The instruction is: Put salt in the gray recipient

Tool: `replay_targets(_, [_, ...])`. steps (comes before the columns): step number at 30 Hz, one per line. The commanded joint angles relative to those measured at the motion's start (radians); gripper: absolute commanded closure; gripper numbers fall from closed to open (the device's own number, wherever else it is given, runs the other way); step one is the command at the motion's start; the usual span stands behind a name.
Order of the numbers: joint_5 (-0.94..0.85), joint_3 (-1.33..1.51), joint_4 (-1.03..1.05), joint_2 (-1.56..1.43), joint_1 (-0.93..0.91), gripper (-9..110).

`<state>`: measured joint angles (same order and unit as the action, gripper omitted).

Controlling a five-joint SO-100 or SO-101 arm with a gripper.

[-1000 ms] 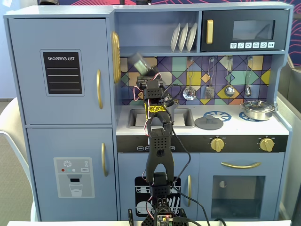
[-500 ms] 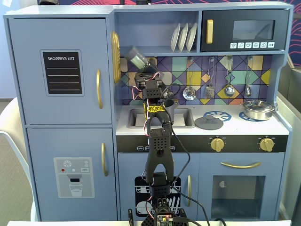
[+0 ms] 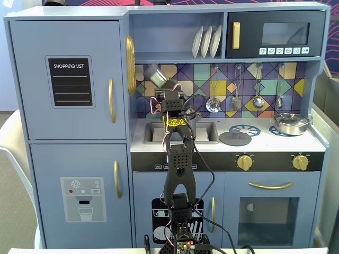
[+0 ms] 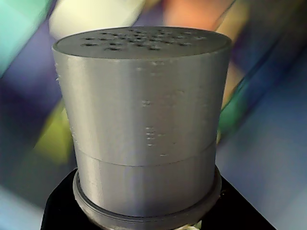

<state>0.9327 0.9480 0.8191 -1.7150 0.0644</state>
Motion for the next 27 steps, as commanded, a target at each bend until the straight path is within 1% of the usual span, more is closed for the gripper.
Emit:
replay_targets(1, [-0.155,-0.021,-0.225,-0.026,0.017,101])
replay_targets(4, [-0.356,-0.021,-0.227,-0.044,-0.08,101])
replay_targets(6, [-0.571,0.028,-0.224,-0.078,-0.179,101])
replay_targets(8, [-0.847,0.091,-0.236,-0.114,-0.298,101])
replay_targets(11, [-1.353,0.192,-0.295,-0.158,-0.463,101])
replay_targets(13, [-1.678,0.252,-0.379,-0.172,-0.578,101])
replay_targets(15, [-1.953,0.296,-0.466,-0.166,-0.687,101])
replay_targets(17, [-2.166,0.314,-0.538,-0.141,-0.765,101])
replay_targets(19, [-2.284,0.322,-0.583,-0.118,-0.816,101])
replay_targets(23, [-2.445,0.36,-0.592,-0.087,-0.876,101])
replay_targets(27, [-2.526,0.477,-0.658,-0.087,-0.905,101])
